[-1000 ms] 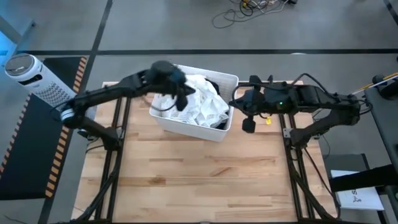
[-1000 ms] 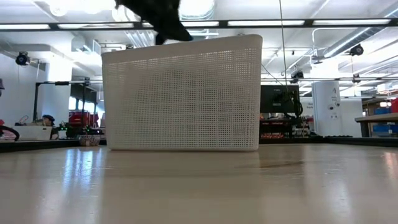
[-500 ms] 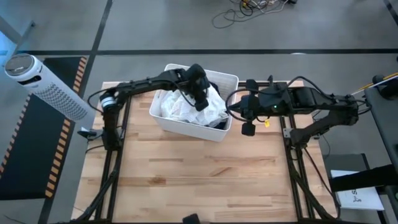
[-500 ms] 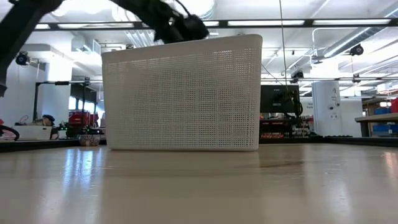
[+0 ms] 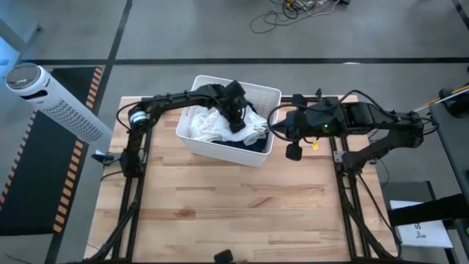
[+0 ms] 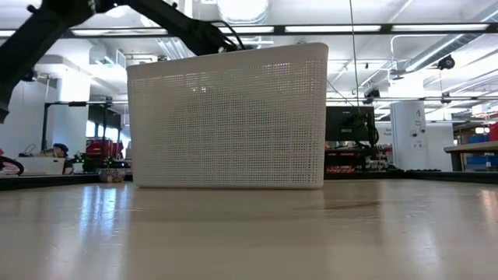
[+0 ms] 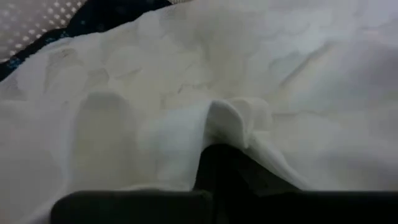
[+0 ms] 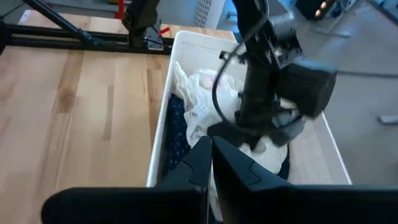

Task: Sort clothes
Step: Put the white dress into the laundry organizer, then adjust the laundry organizer

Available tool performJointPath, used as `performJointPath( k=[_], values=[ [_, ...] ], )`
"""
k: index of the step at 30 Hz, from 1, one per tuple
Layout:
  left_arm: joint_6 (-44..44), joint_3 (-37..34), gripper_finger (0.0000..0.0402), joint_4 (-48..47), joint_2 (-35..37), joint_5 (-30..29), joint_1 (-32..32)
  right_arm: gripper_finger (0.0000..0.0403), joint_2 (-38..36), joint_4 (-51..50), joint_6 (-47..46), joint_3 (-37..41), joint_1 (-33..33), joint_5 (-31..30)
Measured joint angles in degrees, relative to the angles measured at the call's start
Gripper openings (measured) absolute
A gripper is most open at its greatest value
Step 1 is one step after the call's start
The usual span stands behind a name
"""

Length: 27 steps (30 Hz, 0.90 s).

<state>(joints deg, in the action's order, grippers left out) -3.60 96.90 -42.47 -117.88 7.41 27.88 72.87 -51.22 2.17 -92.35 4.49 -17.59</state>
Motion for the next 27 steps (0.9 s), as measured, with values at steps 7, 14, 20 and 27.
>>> performJointPath(
  k=[7, 14, 20, 27],
  values=[
    [-2.3, 0.8, 0.0, -0.2, 14.6, -0.4, -0.2, 0.0, 0.0, 2.3, -3.1, 6.3, 0.0, 0.0],
    [-1.5, -1.8, 0.0, -0.3, 29.9, -0.5, -0.5, 0.0, 0.1, 17.5, -5.9, 17.7, 1.8, 5.0],
    [-0.9, -8.0, 0.0, -0.9, 40.0, -0.9, -0.8, 0.0, 2.6, 27.8, -11.4, 23.9, 5.6, 6.7],
    [2.1, -25.5, 0.0, 3.9, 54.9, -2.4, -0.9, 0.0, 10.3, 28.7, -16.7, 24.6, 9.0, 1.7]
  ],
)
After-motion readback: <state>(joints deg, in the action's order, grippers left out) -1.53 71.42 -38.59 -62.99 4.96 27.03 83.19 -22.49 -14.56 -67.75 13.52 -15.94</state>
